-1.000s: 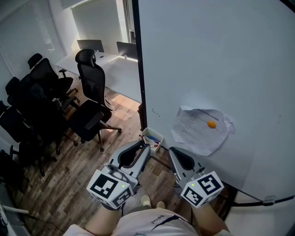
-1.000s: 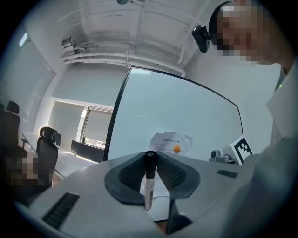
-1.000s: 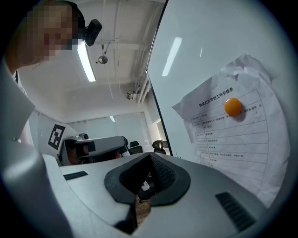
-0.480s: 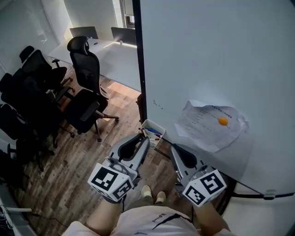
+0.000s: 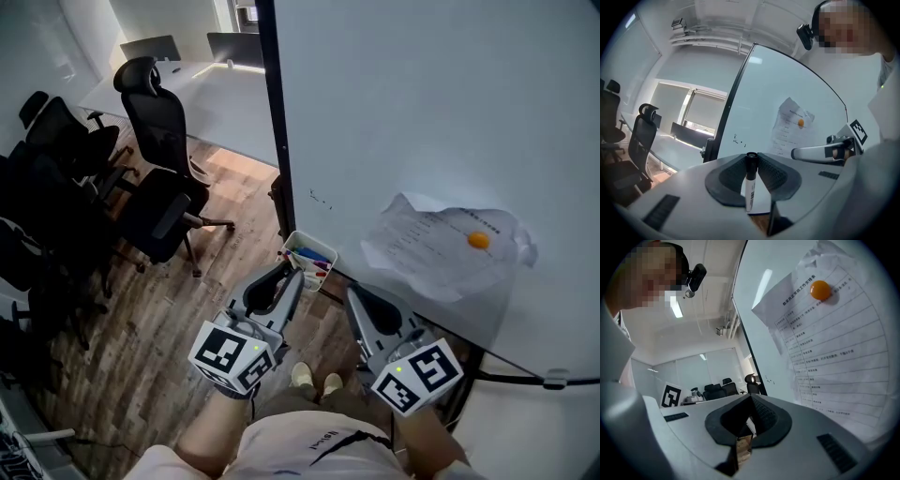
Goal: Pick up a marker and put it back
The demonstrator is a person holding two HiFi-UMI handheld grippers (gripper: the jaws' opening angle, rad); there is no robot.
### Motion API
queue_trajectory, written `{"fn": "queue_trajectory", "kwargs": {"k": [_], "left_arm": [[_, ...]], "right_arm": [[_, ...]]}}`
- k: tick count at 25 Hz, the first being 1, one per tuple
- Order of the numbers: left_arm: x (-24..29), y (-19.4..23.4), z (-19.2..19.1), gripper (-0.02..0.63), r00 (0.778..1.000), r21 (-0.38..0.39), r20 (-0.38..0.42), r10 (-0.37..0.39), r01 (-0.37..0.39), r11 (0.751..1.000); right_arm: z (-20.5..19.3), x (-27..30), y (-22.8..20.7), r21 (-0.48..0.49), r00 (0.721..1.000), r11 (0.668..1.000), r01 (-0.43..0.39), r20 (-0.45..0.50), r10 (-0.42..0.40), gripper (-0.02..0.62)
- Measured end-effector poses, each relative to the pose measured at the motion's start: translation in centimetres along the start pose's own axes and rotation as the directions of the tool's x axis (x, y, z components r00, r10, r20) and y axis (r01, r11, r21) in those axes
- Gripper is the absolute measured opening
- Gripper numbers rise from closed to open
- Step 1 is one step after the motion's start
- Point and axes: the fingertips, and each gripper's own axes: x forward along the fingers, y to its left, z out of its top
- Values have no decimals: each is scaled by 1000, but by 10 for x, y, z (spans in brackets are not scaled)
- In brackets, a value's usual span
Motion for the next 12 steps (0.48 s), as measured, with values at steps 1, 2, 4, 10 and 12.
{"fn": "queue_trajectory", "kwargs": {"k": [1, 2, 4, 10, 12], "left_arm": [[2, 3, -5, 83, 1000, -1, -3, -1, 1, 1000], [3, 7, -9, 83, 1000, -1, -7, -2, 2, 1000], [7, 13, -21, 83, 1000, -5, -14, -4, 4, 1000], [20, 28, -55, 83, 999, -37, -30, -15, 14, 999], [25, 31, -65, 83, 999, -46, -33, -24, 22, 999]], "right_arm": [[-3, 1, -1, 3, 1000, 1000, 4, 0, -4, 3], [-6, 3, -2, 7, 1000, 1000, 9, -1, -9, 3], [-13, 4, -5, 14, 1000, 1000, 20, -5, -20, 3], [-33, 10, -13, 27, 999, 999, 46, -25, -45, 3], [-39, 11, -16, 28, 998, 998, 56, -33, -55, 3]]}}
